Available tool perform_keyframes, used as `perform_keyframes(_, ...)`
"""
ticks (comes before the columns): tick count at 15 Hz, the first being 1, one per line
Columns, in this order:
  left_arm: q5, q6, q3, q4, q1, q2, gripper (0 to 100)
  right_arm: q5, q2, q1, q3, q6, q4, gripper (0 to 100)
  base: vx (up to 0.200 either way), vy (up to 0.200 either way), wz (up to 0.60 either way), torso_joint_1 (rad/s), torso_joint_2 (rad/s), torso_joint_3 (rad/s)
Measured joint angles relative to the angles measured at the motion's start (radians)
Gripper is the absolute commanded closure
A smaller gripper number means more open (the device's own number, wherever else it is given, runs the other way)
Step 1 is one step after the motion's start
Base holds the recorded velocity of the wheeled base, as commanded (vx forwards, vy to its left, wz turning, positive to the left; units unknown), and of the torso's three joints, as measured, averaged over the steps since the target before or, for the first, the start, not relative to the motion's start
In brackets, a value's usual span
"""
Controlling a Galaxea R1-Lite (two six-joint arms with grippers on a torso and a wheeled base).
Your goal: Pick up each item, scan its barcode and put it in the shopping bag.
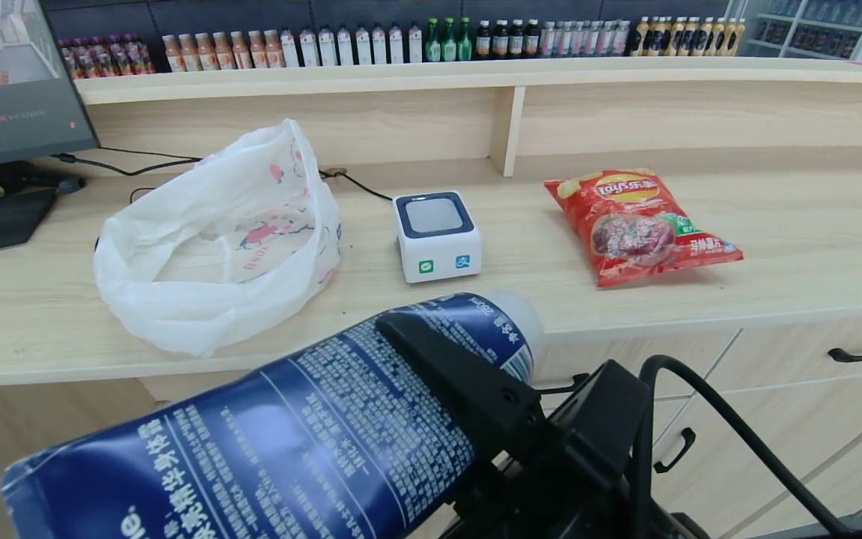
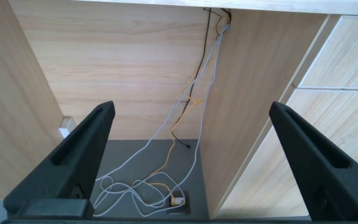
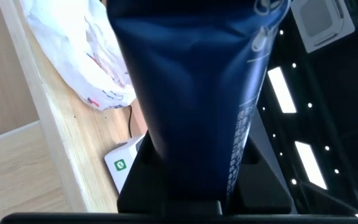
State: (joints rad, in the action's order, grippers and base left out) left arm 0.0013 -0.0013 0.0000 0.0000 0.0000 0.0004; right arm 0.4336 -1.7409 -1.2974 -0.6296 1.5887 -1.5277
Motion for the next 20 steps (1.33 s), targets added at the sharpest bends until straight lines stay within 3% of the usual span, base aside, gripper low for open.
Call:
perform_keyframes(15,0.0,0.0,0.0,0.0,0.0,0.0,0,0.051,-0.006,0.0,-0.008,0.006,0.0,100,0.0,0.0,0.0,0.0,0.0,0.0)
perform_keyframes(20,0.0,0.0,0.0,0.0,0.0,0.0,0,0.097,-0.012,-0.001,-0.014,-0.067,-0.025,100,0.0,0.0,0.0,0.0,0.0,0.0)
